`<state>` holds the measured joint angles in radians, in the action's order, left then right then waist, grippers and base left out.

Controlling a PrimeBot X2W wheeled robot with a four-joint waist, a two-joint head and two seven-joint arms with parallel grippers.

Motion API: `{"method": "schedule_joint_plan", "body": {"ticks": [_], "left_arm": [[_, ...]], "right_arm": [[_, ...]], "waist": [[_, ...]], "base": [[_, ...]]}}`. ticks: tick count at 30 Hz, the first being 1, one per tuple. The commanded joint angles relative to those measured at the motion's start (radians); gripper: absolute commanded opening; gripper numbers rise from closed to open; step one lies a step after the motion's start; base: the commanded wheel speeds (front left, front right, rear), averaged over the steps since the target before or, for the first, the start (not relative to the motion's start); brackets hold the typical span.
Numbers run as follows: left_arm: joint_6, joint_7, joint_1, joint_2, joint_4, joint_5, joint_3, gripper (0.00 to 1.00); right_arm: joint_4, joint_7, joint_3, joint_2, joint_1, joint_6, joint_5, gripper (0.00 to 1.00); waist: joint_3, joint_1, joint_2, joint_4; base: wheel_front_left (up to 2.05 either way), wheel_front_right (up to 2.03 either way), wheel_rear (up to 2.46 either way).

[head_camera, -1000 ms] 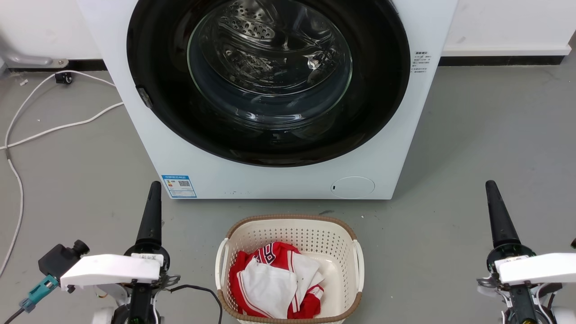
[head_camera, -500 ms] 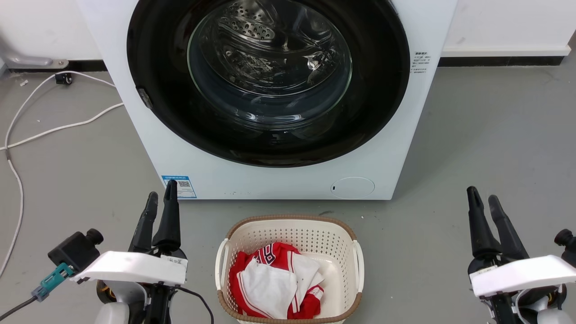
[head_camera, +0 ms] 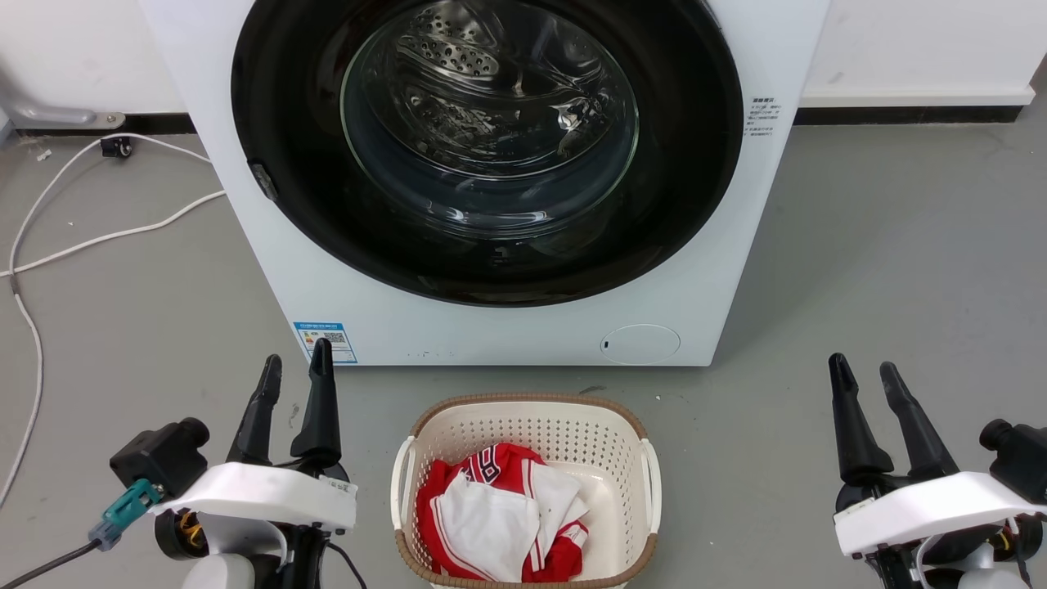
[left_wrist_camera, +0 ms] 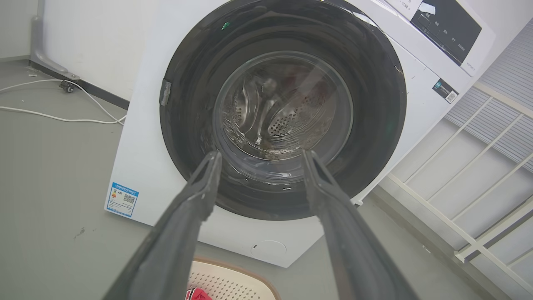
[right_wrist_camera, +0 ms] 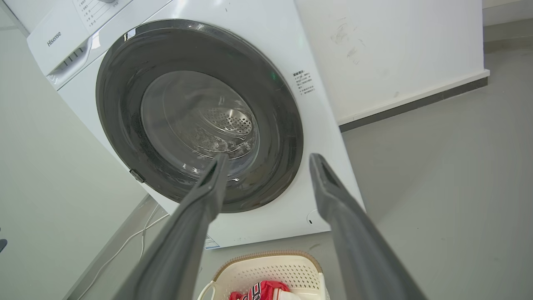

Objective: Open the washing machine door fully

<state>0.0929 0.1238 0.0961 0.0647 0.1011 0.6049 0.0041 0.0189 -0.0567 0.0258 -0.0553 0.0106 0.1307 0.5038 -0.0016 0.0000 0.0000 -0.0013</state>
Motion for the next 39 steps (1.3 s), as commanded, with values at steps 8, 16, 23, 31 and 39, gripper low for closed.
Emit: {"method": "schedule_joint_plan", "body": {"ticks": [8, 16, 23, 31, 39], "left_arm": [[-0.016, 0.027, 0.005, 0.016, -0.010, -0.112, -0.020, 1.00], [-0.031, 0.048, 0.007, 0.021, 0.003, -0.193, -0.029, 1.00], [-0.042, 0.064, 0.012, 0.026, 0.006, -0.260, -0.035, 1.00], [-0.051, 0.081, 0.015, 0.030, 0.001, -0.330, -0.041, 1.00], [-0.058, 0.097, 0.004, 0.031, -0.004, -0.393, -0.040, 1.00]], "right_arm": [[-0.020, -0.008, -0.001, 0.002, -0.003, 0.000, -0.107, 1.00], [-0.023, -0.006, 0.000, 0.003, -0.012, 0.000, -0.189, 1.00], [-0.032, -0.011, -0.004, 0.004, -0.017, 0.000, -0.261, 1.00], [-0.039, -0.021, -0.013, 0.004, -0.021, 0.000, -0.324, 1.00], [-0.043, -0.032, -0.025, 0.005, -0.028, 0.000, -0.381, 1.00]], "waist": [[0.000, 0.0000, 0.0000, 0.001], [-0.001, 0.0000, 0.0000, -0.002], [0.000, 0.0000, 0.0000, -0.005], [0.002, 0.0000, 0.0000, -0.007], [0.001, 0.0000, 0.0000, -0.006]], "base": [[0.00, 0.00, 0.00], [0.00, 0.00, 0.00], [0.00, 0.00, 0.00], [0.00, 0.00, 0.00], [0.00, 0.00, 0.00]]}}
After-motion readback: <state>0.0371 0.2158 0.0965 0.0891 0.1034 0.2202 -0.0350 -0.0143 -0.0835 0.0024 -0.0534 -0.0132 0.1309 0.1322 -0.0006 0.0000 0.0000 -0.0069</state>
